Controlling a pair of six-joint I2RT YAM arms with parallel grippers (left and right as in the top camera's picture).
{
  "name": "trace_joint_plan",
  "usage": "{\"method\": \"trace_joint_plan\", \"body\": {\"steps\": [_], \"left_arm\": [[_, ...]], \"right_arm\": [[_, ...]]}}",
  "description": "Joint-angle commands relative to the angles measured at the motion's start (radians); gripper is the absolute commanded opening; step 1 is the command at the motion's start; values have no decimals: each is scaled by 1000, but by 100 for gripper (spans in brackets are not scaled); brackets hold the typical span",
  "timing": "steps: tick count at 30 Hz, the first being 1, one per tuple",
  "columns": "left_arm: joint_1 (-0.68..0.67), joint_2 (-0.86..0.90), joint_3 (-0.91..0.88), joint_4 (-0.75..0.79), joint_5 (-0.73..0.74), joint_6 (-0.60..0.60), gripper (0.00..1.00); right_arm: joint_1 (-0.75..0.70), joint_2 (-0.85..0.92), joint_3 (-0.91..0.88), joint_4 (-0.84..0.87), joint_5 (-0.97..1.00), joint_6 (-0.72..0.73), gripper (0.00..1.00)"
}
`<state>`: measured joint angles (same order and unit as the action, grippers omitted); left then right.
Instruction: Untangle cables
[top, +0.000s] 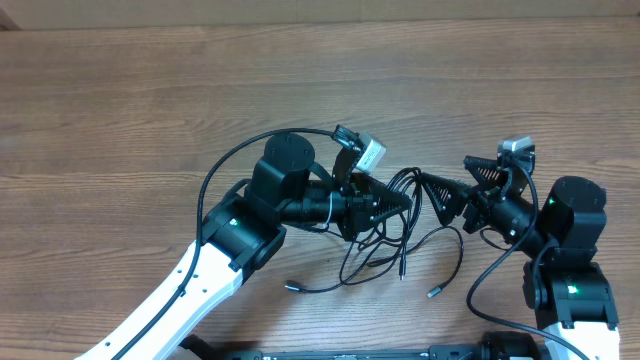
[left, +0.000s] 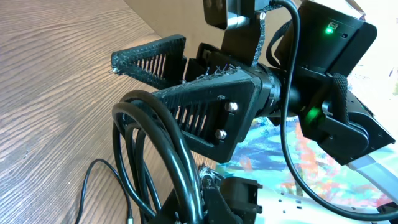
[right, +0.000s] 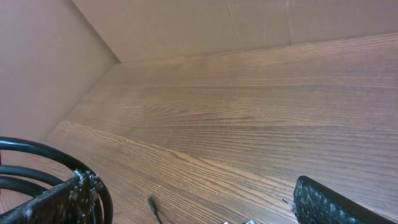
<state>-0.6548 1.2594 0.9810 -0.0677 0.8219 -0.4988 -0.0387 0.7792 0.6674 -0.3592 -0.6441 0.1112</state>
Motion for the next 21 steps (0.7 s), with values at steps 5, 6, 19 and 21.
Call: {"method": "trace_joint_plan", "body": {"steps": [5,6,19,21], "left_arm": [[-7,-9,16,4,-36,-2,4],[-8,-8,16,4,-34,-2,4],[-52,-6,16,28,37,6,4],[-71,-6,16,43,37,6,4]], "right_arm": [[-2,2,7,2,-39,-9,100],[-2,2,7,2,-39,-9,100],[-2,13,7,42,10,-8,100],[-2,27,7,43,15,-8,100]]}}
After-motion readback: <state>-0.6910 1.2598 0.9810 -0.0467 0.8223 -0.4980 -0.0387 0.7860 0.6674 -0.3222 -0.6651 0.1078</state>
